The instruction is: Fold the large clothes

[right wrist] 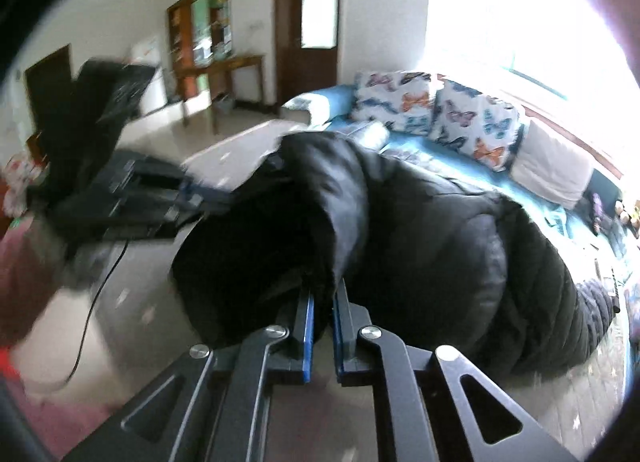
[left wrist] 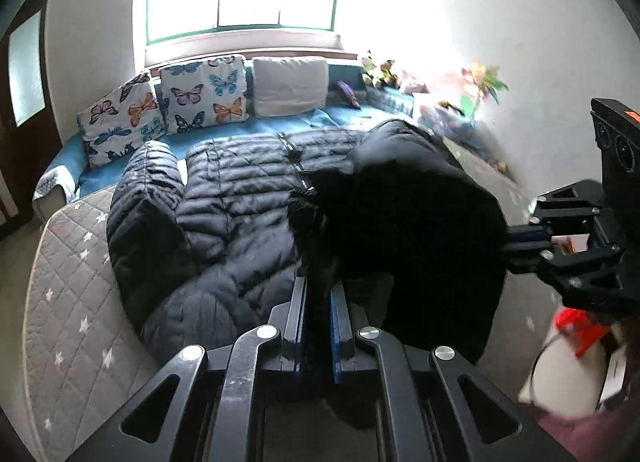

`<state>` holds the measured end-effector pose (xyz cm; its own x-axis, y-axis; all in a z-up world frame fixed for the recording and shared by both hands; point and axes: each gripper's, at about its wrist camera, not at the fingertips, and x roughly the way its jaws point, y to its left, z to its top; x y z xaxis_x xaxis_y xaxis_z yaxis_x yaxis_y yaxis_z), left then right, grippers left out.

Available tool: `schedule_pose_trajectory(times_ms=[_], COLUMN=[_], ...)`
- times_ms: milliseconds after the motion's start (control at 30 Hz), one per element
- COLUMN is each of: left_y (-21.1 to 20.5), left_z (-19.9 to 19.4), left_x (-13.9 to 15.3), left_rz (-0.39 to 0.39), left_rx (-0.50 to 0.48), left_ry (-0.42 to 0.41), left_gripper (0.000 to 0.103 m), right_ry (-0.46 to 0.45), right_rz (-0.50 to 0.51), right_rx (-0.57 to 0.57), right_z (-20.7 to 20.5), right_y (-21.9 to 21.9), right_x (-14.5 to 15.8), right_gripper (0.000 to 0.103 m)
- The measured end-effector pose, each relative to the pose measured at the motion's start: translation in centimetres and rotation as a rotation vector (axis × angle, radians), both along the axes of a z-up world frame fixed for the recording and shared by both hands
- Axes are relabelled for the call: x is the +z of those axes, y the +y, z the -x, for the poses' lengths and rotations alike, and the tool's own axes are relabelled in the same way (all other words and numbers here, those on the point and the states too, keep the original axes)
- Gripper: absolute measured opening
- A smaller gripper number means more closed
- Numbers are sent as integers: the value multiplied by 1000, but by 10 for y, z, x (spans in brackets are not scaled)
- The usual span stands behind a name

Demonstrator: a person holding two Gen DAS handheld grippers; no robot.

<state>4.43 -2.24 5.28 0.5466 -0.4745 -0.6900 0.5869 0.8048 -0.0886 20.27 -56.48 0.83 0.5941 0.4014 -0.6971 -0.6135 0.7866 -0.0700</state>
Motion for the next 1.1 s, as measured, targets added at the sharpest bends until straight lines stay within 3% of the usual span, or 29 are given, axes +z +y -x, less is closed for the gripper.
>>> schedule_pose_trajectory(times_ms=[233, 367, 433, 467, 500, 667, 767, 900, 1033, 1100], left_y=[12, 27, 29, 29, 27, 8, -4, -8, -7, -10], left_z=[45, 40, 26, 19, 8, -61, -101, -133, -125, -114], left_x=[-9, 5, 15, 19, 23, 17, -8, -53, -97, -110], left_rz=[-80, -70, -63, -60, -54, -44, -54, -81, -101, -108], left_rx=[-12, 34, 53, 65, 71, 110, 128, 146, 103, 65], left_ry=[53, 48, 33, 19, 12, 56, 110, 222, 334, 352], left_gripper=[10, 11, 11, 11, 11, 11, 11, 11, 11, 11], right_ry=[220, 197, 152, 121, 86, 27, 23, 147, 323, 386], right_rz=[82, 56, 36, 41, 49, 70, 70, 91, 269, 287], right_rx=[35, -32, -87, -114, -144, -215, -239, -247, -252, -264], right_z=[24, 22, 16, 12, 1, -74, -108, -148, -142, -129], right_y=[-11, -34, -49, -55, -60, -59, -51, -49, -67, -82], right_x=[-33, -3, 15, 19, 24, 22, 5, -43, -103, -126], right_gripper=[11, 14, 30, 51, 65, 65, 65, 65, 63, 63])
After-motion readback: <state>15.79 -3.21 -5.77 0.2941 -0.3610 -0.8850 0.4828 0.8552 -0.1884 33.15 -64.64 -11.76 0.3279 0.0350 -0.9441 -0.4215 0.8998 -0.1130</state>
